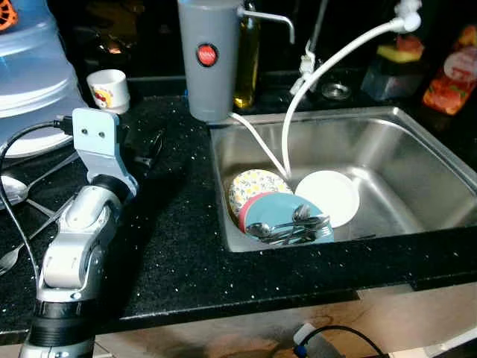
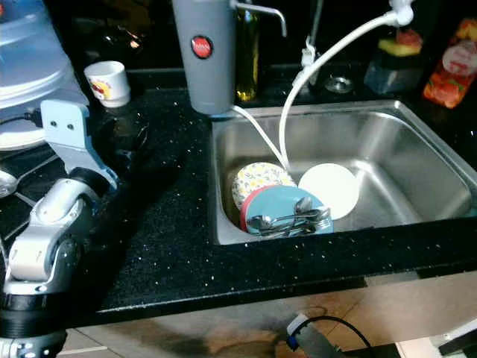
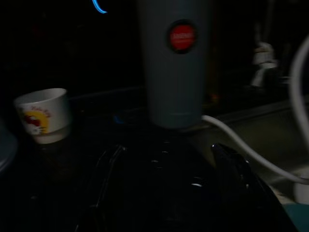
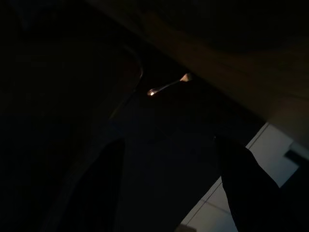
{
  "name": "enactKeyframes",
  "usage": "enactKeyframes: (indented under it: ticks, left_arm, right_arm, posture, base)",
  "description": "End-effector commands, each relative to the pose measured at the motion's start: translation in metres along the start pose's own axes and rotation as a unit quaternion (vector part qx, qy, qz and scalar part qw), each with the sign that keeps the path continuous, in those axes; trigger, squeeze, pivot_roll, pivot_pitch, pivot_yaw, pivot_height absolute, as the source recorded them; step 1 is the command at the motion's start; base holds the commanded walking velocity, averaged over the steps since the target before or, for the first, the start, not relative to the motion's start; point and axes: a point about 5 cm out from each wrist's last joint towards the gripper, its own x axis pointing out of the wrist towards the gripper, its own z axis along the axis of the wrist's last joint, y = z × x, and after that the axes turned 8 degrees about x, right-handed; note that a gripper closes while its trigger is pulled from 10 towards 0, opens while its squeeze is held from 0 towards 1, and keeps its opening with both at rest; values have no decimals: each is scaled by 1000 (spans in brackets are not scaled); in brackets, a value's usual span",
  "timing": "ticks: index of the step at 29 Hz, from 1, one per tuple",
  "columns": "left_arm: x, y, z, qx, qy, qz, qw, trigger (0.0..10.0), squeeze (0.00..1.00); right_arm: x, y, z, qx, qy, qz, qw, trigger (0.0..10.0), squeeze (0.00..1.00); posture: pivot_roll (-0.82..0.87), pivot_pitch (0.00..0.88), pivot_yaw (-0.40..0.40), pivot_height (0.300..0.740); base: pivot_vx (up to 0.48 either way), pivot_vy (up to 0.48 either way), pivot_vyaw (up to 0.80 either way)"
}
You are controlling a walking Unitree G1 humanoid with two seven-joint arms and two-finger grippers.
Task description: Kitchen organization
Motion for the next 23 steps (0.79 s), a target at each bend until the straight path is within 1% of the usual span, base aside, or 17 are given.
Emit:
enactKeyframes:
  ticks: [1,5,8,9,12,16,19,23]
  left_arm:
    - [0,-3,-1,5,11,1,1000,10000,0]
    - [0,-5,1,2,10,0,1000,10000,0]
    - [2,-9,0,-15,16,-4,1000,10000,0]
    - [2,-9,0,-15,16,-4,1000,10000,0]
    - [2,-11,0,-5,20,-5,1000,10000,0]
    - [3,-6,1,3,23,5,1000,10000,0]
    - [4,-1,2,9,22,12,1000,10000,0]
    - [4,5,2,15,23,21,999,10000,0]
  right_arm:
    - [0,1,1,5,-4,0,1000,10000,0]
    - [0,0,0,5,-4,0,1000,10000,0]
    - [0,0,0,5,-2,0,1000,10000,0]
    - [0,0,0,5,-1,0,1000,10000,0]
    - [0,0,1,-2,0,5,1000,10000,0]
    - [0,1,1,0,2,20,1000,10000,0]
    - [0,1,2,-9,2,19,1000,10000,0]
    - [0,1,3,-9,2,20,1000,10000,0]
  posture:
    - [48,0,10,740]
    - [45,0,9,740]
    - [44,0,6,740]
    - [45,0,5,740]
    - [44,0,5,740]
    - [47,0,3,740]
    - [46,0,3,740]
    - [45,0,4,740]
  base:
    - [-334,0,0]
    - [-311,0,0]
    - [-310,0,0]
    - [-319,0,0]
    - [0,0,0]
    - [0,0,725]
    - [0,0,800]
    - [0,0,800]
